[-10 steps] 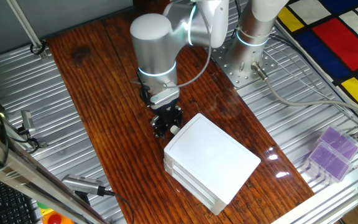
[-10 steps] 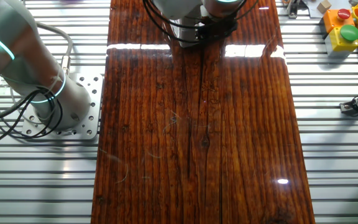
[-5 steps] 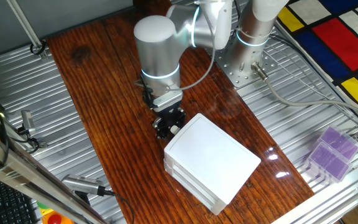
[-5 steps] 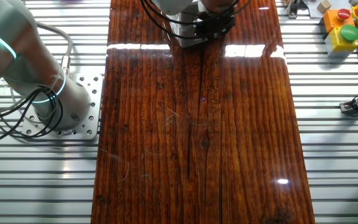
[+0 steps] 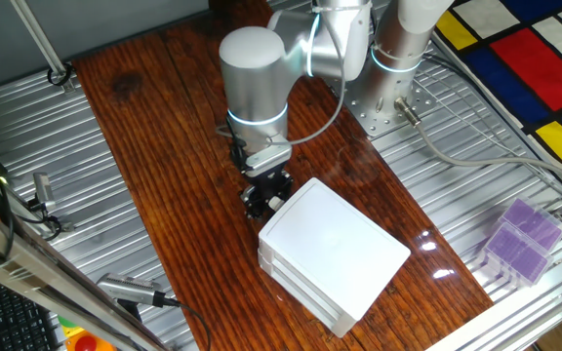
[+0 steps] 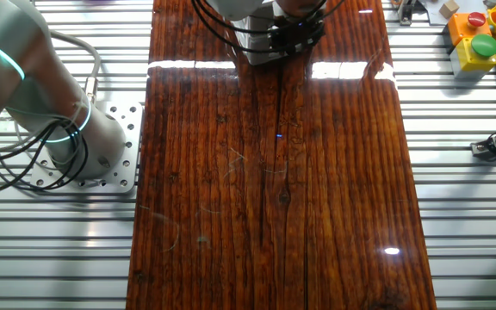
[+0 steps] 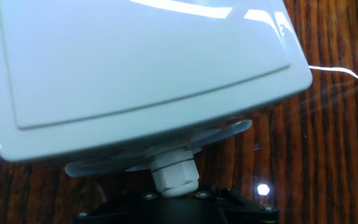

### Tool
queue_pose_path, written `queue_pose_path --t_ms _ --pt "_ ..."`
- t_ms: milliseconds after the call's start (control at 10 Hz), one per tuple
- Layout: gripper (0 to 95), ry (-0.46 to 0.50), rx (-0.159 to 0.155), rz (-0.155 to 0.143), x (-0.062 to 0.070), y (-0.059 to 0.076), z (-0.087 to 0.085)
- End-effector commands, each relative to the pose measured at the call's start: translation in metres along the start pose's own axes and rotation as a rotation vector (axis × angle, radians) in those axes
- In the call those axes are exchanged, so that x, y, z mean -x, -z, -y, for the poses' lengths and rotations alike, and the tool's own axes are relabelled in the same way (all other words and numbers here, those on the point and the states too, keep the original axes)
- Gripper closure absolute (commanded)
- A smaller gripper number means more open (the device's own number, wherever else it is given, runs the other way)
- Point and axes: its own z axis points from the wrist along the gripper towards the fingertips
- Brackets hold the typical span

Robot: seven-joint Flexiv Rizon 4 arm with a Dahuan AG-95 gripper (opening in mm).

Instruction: Take something out of a drawer

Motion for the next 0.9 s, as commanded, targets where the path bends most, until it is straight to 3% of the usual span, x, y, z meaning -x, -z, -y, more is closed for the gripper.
queue_pose_path --t_ms 100,200,300,400,900 --pt "57.0 -0.001 -0.004 0.003 0.0005 0.0002 -0.0011" --pt "76.0 -0.004 -0.009 0.003 0.0004 -0.0003 -0.0012" --pt "76.0 -0.006 -0.013 0.005 0.0003 -0.0008 -0.0013" --pt "95.0 -0.009 -0.015 0.006 0.0003 -0.0013 -0.0015" --pt "95.0 -0.014 -0.014 0.005 -0.0004 -0.001 -0.0013"
